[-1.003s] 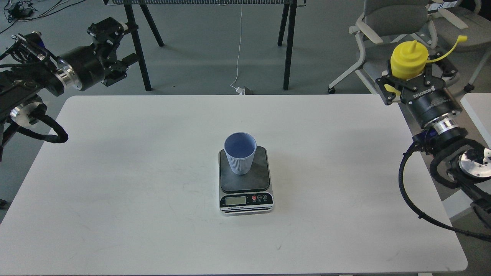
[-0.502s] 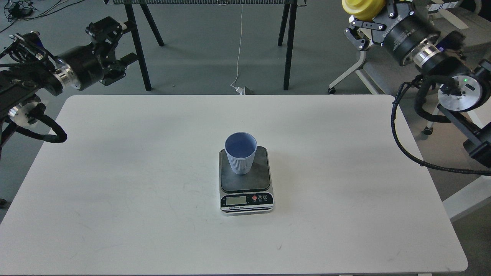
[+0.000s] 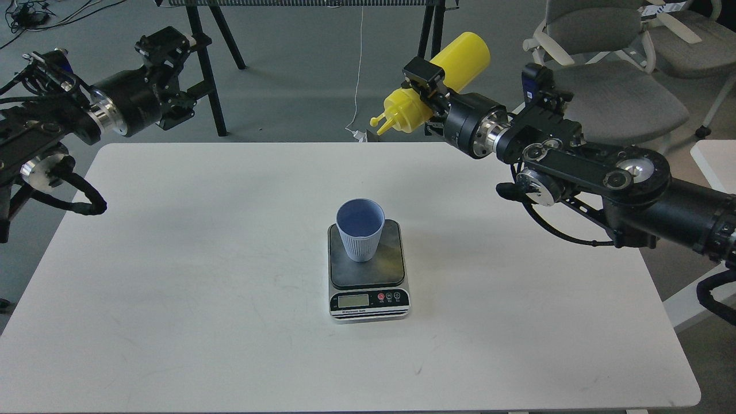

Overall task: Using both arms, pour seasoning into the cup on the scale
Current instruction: 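Lift the yellow bottle with the right gripper and tilt it over the cup, then hold the inverted bottle above the cup to pour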

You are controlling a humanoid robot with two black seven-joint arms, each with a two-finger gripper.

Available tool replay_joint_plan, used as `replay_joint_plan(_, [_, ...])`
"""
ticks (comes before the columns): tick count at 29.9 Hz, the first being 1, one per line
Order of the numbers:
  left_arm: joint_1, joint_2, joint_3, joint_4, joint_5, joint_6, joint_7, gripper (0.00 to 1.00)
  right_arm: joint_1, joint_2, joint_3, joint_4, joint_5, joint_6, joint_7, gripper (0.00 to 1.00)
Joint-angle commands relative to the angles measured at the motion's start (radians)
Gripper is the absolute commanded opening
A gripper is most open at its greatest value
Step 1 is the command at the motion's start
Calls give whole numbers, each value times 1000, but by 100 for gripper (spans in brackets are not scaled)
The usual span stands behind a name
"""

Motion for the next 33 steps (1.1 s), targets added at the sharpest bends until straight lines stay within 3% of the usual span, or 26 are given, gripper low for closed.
replay_joint_plan(1, [0,2,0,2,1,0,0,95,27,32,-74,-37,-19,-12,0,2])
replay_joint_plan(19, [0,0,0,2,1,0,0,96,107,135,-298,-94,-42,-4,-11,2])
replay_joint_plan(33, [2,0,0,2,1,0,0,96,104,183,-349,-130,-56,-2,-11,2])
